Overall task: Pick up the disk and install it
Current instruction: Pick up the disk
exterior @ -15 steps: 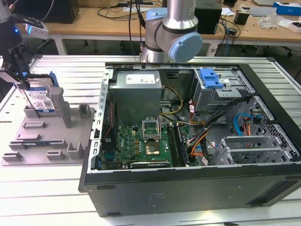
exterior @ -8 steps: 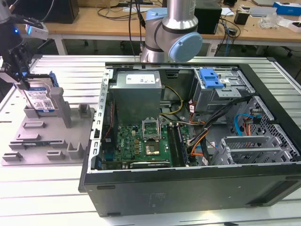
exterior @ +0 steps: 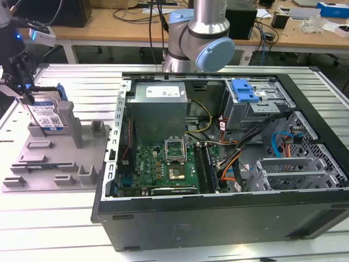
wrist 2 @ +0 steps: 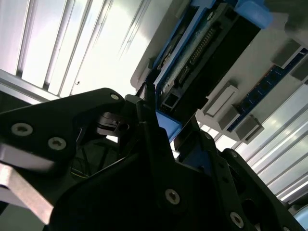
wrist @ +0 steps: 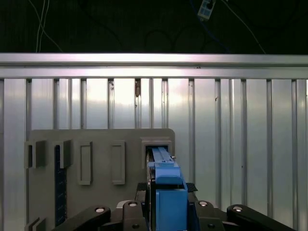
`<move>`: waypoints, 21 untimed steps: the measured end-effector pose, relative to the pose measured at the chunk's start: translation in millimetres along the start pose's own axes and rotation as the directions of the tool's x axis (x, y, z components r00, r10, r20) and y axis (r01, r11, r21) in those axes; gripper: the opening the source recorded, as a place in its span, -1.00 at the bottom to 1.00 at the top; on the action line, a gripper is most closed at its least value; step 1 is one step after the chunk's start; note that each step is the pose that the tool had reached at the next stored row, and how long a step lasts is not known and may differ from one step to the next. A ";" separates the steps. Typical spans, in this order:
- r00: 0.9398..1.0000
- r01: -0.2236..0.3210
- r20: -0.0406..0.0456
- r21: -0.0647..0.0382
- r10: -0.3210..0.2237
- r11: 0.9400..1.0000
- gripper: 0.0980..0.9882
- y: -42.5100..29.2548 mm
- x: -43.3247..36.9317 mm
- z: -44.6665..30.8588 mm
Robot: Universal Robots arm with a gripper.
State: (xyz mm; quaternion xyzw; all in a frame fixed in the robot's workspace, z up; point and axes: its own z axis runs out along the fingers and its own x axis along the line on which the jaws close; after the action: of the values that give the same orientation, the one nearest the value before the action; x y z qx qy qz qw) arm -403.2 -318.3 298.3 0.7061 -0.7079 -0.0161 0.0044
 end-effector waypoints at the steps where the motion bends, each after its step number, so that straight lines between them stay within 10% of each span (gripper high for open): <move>1: 1.000 0.000 0.000 0.000 0.000 1.000 -0.34 0.0 0.2 0.1; 21: 1.000 -0.001 0.000 0.000 0.001 1.000 -0.39 0.2 0.9 0.7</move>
State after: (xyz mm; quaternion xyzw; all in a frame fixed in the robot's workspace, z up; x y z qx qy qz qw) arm -403.5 -319.2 297.6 0.7058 -0.7082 -0.0160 0.0044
